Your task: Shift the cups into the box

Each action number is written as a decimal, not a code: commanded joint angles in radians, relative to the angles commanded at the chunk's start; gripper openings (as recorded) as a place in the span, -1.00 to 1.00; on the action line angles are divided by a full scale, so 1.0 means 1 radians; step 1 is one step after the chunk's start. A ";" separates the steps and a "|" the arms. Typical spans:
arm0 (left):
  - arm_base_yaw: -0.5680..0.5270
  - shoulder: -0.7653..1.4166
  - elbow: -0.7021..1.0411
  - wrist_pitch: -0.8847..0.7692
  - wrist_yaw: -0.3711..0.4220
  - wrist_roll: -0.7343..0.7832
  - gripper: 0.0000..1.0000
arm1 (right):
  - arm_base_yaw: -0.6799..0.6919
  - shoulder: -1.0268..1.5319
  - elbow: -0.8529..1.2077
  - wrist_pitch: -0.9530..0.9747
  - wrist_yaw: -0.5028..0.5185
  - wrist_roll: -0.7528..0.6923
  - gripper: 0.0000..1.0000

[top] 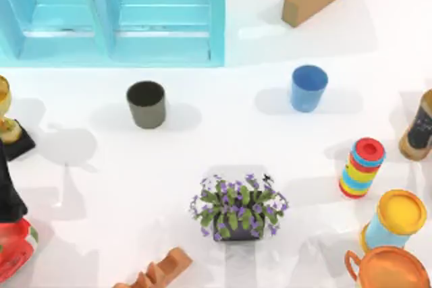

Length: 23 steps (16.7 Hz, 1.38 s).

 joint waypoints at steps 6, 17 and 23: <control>0.000 0.000 0.000 0.000 0.000 0.000 1.00 | 0.015 0.100 0.099 -0.053 0.007 0.010 1.00; 0.000 0.000 0.000 0.000 0.000 0.000 1.00 | 0.169 1.022 0.994 -0.542 0.054 0.144 1.00; 0.000 0.000 0.000 0.000 0.000 0.000 1.00 | 0.292 1.650 1.615 -0.896 0.078 0.274 1.00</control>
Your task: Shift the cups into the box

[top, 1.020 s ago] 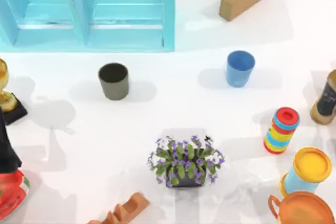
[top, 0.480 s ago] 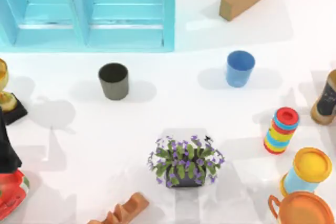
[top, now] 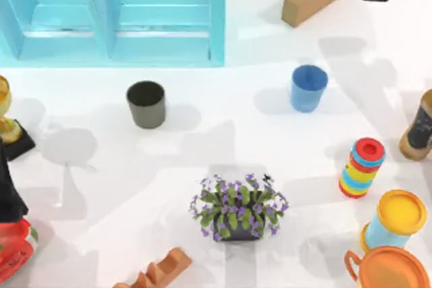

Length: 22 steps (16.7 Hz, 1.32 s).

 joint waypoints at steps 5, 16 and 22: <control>0.000 0.000 0.000 0.000 0.000 0.000 1.00 | 0.095 0.441 0.434 -0.262 0.013 0.111 1.00; 0.000 0.000 0.000 0.000 0.000 0.000 1.00 | 0.165 0.739 0.726 -0.449 0.019 0.199 1.00; 0.000 0.000 0.000 0.000 0.000 0.000 1.00 | 0.157 0.770 0.636 -0.328 0.018 0.190 1.00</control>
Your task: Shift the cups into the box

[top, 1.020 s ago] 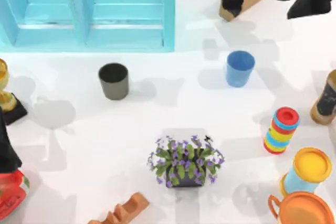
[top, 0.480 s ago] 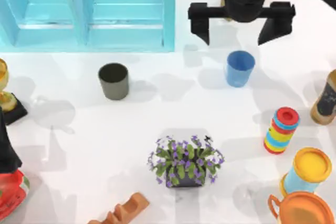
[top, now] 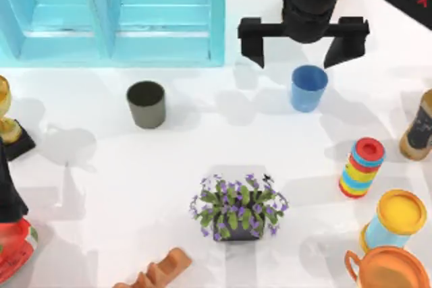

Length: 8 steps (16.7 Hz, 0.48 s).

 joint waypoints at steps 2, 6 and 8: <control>0.000 0.000 0.000 0.000 0.000 0.000 1.00 | -0.004 0.025 -0.062 0.100 0.000 -0.003 1.00; 0.000 0.000 0.000 0.000 0.000 0.000 1.00 | -0.008 0.057 -0.140 0.200 -0.001 -0.007 1.00; 0.000 0.000 0.000 0.000 0.000 0.000 1.00 | -0.008 0.057 -0.141 0.200 -0.001 -0.007 1.00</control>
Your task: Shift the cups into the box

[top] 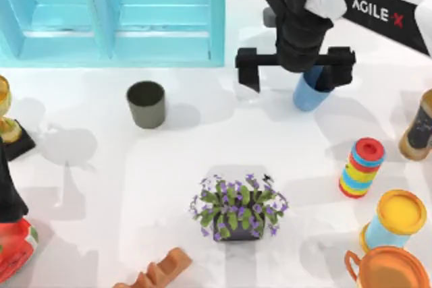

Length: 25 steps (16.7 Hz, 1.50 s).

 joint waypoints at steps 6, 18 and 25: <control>0.000 0.000 0.000 0.000 0.000 0.000 1.00 | 0.000 0.000 0.000 0.000 0.000 0.000 0.25; 0.000 0.000 0.000 0.000 0.000 0.000 1.00 | 0.000 0.000 0.000 0.000 0.000 0.000 -1.00; 0.000 0.000 0.000 0.000 0.000 0.000 1.00 | -0.011 -0.018 0.000 -0.016 -0.002 -0.015 -1.00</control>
